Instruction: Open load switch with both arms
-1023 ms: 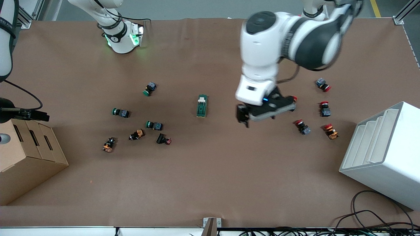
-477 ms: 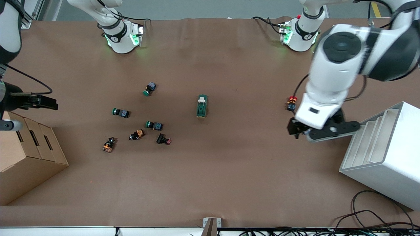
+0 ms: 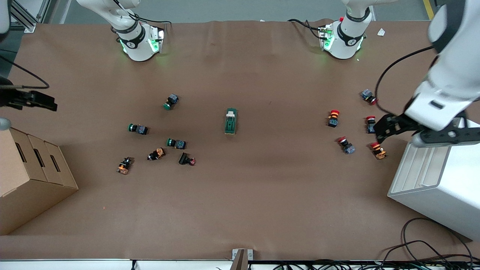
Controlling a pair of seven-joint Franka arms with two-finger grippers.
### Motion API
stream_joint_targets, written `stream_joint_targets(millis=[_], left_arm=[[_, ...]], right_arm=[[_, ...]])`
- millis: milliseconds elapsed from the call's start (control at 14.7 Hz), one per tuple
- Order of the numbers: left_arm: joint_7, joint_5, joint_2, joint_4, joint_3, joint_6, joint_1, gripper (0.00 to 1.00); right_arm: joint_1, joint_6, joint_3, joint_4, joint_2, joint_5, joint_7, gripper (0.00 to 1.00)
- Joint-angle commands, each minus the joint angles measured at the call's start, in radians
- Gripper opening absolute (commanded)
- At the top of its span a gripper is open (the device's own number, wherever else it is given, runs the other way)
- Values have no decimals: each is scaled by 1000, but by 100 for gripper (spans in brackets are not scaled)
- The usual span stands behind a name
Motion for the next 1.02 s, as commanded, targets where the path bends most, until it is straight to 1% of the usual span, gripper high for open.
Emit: stream_joint_targets(millis=[0, 136, 205, 341, 409, 477, 545, 750, 955], left_arm=[[74, -38, -76, -46, 64, -70, -26, 100], [98, -38, -128, -95, 92, -107, -42, 100], [132, -42, -156, -127, 113, -108, -46, 100], [167, -84, -213, -194, 130, -108, -46, 100], [170, -104, -243, -231, 153, -108, -59, 100], [176, -127, -276, -274, 196, -108, -94, 100], [177, -134, -299, -300, 218, -108, -113, 100], [215, -134, -323, -326, 221, -108, -115, 100], [243, -134, -324, -323, 221, -112, -112, 100]], right_arm=[[-7, 68, -5, -173, -160, 22, 5, 100], [-7, 87, -5, -222, -215, 22, 5, 100], [-6, 84, -5, -222, -225, 22, 5, 100], [-7, 81, -6, -219, -237, 22, 2, 100], [-9, 81, -6, -219, -240, 22, 0, 100], [-10, 75, -12, -218, -242, 22, 0, 100], [-7, 76, -17, -218, -251, 20, 0, 100], [-4, 75, -17, -218, -246, 12, -7, 100], [-12, 56, -20, -222, -248, 21, -7, 100]])
